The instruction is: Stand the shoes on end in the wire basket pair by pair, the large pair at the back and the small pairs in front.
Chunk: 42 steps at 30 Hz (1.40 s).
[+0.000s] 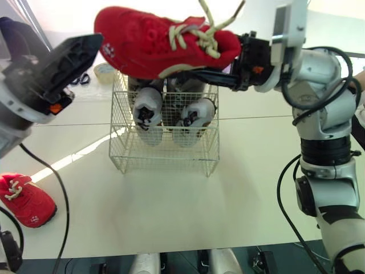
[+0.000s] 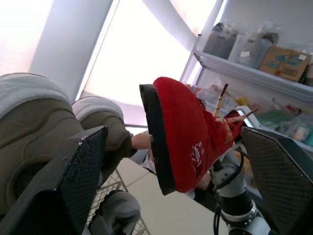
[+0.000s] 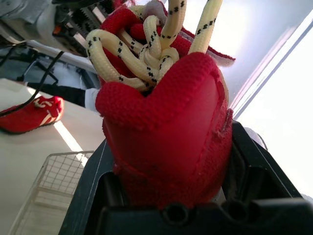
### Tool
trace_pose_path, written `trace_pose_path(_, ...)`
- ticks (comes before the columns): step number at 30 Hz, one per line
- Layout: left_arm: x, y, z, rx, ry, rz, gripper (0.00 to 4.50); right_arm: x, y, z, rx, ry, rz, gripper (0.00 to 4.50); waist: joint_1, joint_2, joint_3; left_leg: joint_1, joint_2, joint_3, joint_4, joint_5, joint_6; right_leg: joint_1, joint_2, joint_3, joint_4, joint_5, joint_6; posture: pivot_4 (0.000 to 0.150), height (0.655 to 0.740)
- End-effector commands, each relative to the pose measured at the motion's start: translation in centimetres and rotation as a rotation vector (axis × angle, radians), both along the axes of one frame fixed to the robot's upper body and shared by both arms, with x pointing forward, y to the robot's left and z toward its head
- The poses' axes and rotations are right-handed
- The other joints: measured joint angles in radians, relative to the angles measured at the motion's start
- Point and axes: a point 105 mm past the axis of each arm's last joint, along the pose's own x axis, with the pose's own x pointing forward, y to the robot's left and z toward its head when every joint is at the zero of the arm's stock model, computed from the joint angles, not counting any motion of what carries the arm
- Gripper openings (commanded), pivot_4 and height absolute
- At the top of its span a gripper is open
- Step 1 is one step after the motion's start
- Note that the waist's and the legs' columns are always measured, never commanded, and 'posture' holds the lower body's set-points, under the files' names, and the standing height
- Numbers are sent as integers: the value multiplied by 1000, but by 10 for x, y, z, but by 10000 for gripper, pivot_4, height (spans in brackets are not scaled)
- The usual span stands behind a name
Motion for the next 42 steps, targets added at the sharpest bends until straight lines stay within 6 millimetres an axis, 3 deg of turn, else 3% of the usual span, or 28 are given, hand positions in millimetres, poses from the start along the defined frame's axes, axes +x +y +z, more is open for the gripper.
trace_pose_path(1,1,-9,-6,30,15,-33,45000,-12,6,9,4,-98,24,18905,0,0,0,0,0,0,0,0,0,0,0,0,0,0,0,1500,7400)
trace_pose_path(5,5,-12,-18,58,48,-47,45000,-14,7,11,11,-104,28,18905,-1,0,0,0,0,0,0,0,0,0,0,0,0,0,0,1500,7400)
trace_pose_path(8,6,-13,-17,41,49,-63,36710,-18,9,8,-4,-99,36,18905,-1,0,0,0,0,0,0,0,0,0,1,0,0,0,0,1500,7400)
trace_pose_path(12,6,-15,-16,29,48,-82,16122,-20,9,4,-20,-85,43,18905,-1,0,0,0,0,0,0,0,0,0,1,0,0,0,0,1500,7400)
trace_pose_path(15,5,-16,-15,26,43,-87,3553,-20,9,0,-28,-78,44,18905,-1,0,0,0,0,0,0,0,0,0,1,0,1,0,0,1500,7400)
trace_pose_path(18,5,-16,-11,0,25,-76,2763,-18,8,-1,-23,-66,39,18905,-1,0,0,0,0,0,0,0,0,0,1,0,0,0,0,1500,7400)
trace_pose_path(21,1,-11,-1,-79,1,-78,2763,-12,2,-5,-21,22,23,31802,1,0,0,0,0,-1,0,0,0,0,1,0,1,0,0,1500,7400)
trace_pose_path(23,-2,-8,4,-120,-17,-64,2763,-5,-9,2,61,95,-11,42842,1,0,0,0,0,-1,0,0,0,0,0,0,1,0,0,1500,7400)
trace_pose_path(27,-8,-2,12,-196,-59,-23,2763,10,-48,7,289,352,-88,44014,6,-2,0,0,1,-1,0,0,0,0,0,0,1,0,0,1500,7400)
trace_pose_path(30,-13,1,20,-279,-102,-11,2763,9,-62,6,509,544,-26,44014,6,-2,0,0,0,-1,0,0,0,1,-1,0,0,0,0,1500,7400)
trace_pose_path(35,-7,-9,18,-389,-175,8,2763,-8,-37,4,824,823,238,44014,-2,-2,0,2,0,-1,0,0,0,2,0,0,2,0,-1,1500,7400)
trace_pose_path(37,0,-17,22,-466,-201,-14,2763,-10,-14,5,910,932,358,44014,0,-2,0,1,0,-1,0,1,-1,1,2,0,2,1,-1,1500,7400)
trace_pose_path(42,25,-35,19,-505,-198,24,2763,-18,21,22,959,976,492,44014,1,-2,0,1,0,0,0,0,0,1,4,0,1,2,-2,1500,7400)
